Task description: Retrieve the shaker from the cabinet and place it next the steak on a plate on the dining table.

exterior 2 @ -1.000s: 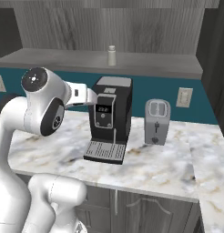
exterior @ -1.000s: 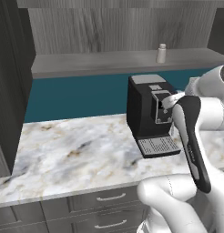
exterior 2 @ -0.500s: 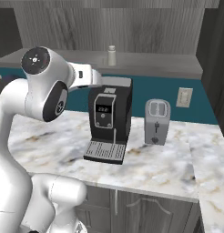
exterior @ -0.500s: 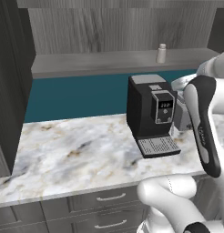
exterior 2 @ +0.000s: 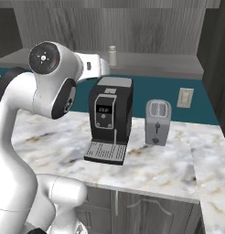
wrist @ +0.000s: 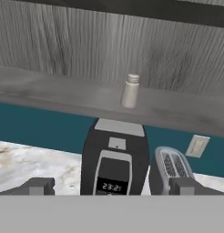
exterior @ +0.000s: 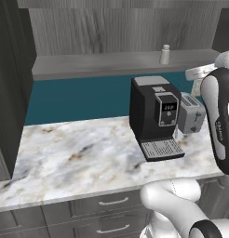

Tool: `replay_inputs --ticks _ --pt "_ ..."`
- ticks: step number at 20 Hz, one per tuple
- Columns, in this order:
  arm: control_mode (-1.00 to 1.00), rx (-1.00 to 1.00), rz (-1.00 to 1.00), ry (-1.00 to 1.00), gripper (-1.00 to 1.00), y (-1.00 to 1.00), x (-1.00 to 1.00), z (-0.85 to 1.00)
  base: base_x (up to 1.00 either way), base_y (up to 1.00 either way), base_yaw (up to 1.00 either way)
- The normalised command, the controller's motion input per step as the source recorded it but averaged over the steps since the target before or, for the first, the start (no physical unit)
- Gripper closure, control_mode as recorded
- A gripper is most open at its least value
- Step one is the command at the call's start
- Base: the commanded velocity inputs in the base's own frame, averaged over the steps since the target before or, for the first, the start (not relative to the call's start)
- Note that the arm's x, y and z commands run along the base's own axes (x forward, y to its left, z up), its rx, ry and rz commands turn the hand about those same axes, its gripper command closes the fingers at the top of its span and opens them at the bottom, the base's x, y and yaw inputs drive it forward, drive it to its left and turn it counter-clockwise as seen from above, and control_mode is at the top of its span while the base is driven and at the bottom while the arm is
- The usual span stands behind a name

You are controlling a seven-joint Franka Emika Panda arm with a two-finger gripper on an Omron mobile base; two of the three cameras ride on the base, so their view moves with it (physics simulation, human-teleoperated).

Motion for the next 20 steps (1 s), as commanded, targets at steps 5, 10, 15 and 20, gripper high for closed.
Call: replay_inputs --ticks 5,10,15,20 --pt "-1.0 0.0 0.06 -0.09 -1.0 -0.11 0.13 0.02 0.0 0.0 0.0" --pt "-1.0 0.0 0.01 -0.02 -1.0 -0.04 0.27 0.02 0.0 0.0 0.0" --pt "-1.0 0.0 0.0 0.0 -1.0 0.0 0.39 0.0 0.0 0.0 0.0" --pt "-1.0 0.0 -0.03 0.0 -1.0 0.0 0.41 0.0 0.0 0.0 0.0"
